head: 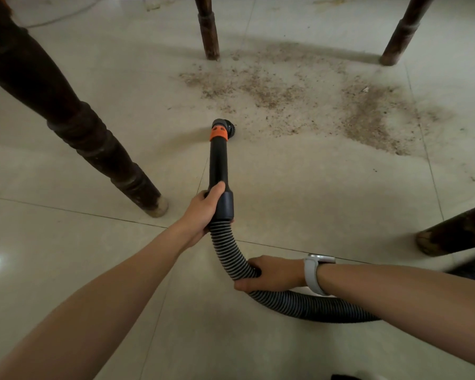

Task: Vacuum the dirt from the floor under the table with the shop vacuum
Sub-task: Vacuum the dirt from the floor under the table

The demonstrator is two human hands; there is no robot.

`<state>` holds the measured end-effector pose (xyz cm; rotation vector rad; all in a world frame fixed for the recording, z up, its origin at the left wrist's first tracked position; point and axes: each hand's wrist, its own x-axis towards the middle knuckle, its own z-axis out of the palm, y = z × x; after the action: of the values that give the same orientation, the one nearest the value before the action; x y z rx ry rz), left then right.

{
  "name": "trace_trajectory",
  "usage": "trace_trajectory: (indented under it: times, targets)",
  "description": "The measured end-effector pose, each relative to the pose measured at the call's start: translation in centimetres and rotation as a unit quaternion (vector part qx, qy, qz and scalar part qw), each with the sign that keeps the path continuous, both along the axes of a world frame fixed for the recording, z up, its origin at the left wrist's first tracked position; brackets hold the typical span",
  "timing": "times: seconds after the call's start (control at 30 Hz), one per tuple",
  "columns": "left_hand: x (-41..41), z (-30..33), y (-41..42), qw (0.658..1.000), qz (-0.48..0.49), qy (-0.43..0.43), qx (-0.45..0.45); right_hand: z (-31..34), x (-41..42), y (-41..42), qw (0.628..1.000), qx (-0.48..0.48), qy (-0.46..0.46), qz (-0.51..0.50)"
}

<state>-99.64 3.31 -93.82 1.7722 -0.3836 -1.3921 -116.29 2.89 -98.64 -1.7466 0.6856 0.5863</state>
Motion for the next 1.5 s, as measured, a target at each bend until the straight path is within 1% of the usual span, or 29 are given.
trace_trajectory:
  times: [0.17, 0.3, 0.4, 0.63, 0.73, 0.93, 1.07, 1.13, 1.2, 1.23, 1.27, 1.3, 1.33, 1.37, 1.43, 1.5]
  targets:
    - [-0.2, 0.2, -1.2, 1.000, -0.016, -0.005, -0.003, 0.1, -0.2, -0.1, 0.999, -0.035, -0.011, -0.026]
    - [-0.3, 0.0, -1.1, 1.000, -0.009, -0.005, -0.003, 0.0, -0.4, 0.5, 0.998, -0.051, -0.022, -0.029]
    - [-0.5, -0.5, -0.3, 1.000, -0.004, -0.011, -0.003, -0.3, -0.6, 1.1, 0.999, -0.048, -0.012, -0.016]
    - [-1.7, -2.1, 2.4, 0.998, -0.020, -0.056, 0.015, -0.8, -1.2, 1.5, 0.997, 0.010, 0.036, 0.063]
    - [-2.1, -2.4, 2.8, 0.997, -0.031, -0.067, 0.009, -1.1, -1.3, 1.6, 0.996, 0.027, 0.044, 0.071]
    - [-2.1, -2.1, 1.6, 0.997, -0.044, -0.069, 0.002, -1.0, -1.2, 0.8, 0.997, 0.055, 0.047, 0.031]
    - [-2.0, -1.5, 0.6, 0.997, -0.048, -0.065, -0.003, 0.0, -1.2, -1.9, 0.986, 0.140, 0.092, -0.006]
    - [-1.9, -1.7, 1.0, 0.995, -0.055, -0.081, 0.007, 0.7, -1.4, -3.9, 0.985, 0.127, 0.107, -0.046]
    - [-1.6, -1.9, 1.9, 0.994, -0.065, -0.089, 0.014, 1.2, -1.1, -5.9, 0.982, 0.066, 0.088, -0.153]
    - [-1.4, -2.1, 2.3, 0.993, -0.071, -0.090, 0.014, 1.2, -0.6, -6.9, 0.970, 0.038, 0.061, -0.231]
    - [-1.2, -2.2, 2.7, 0.993, -0.078, -0.092, 0.013, 1.4, 0.0, -7.9, 0.947, 0.027, 0.027, -0.318]
    - [-1.1, -2.2, 3.1, 0.992, -0.083, -0.095, 0.012, 1.7, 0.8, -8.7, 0.918, 0.037, -0.010, -0.394]
    - [-1.1, -2.2, 3.4, 0.991, -0.089, -0.099, 0.010, 2.0, 1.8, -9.3, 0.891, 0.057, -0.046, -0.449]
    - [-1.1, -2.3, 3.6, 0.990, -0.096, -0.101, 0.008, 2.6, 2.9, -9.5, 0.873, 0.075, -0.075, -0.476]
    - [-1.3, -2.3, 3.8, 0.988, -0.108, -0.110, 0.003, 3.4, 5.4, -9.4, 0.869, 0.095, -0.113, -0.473]
    - [-1.4, -2.2, 3.8, 0.986, -0.113, -0.120, -0.001, 3.5, 7.7, -8.5, 0.864, 0.119, -0.131, -0.471]
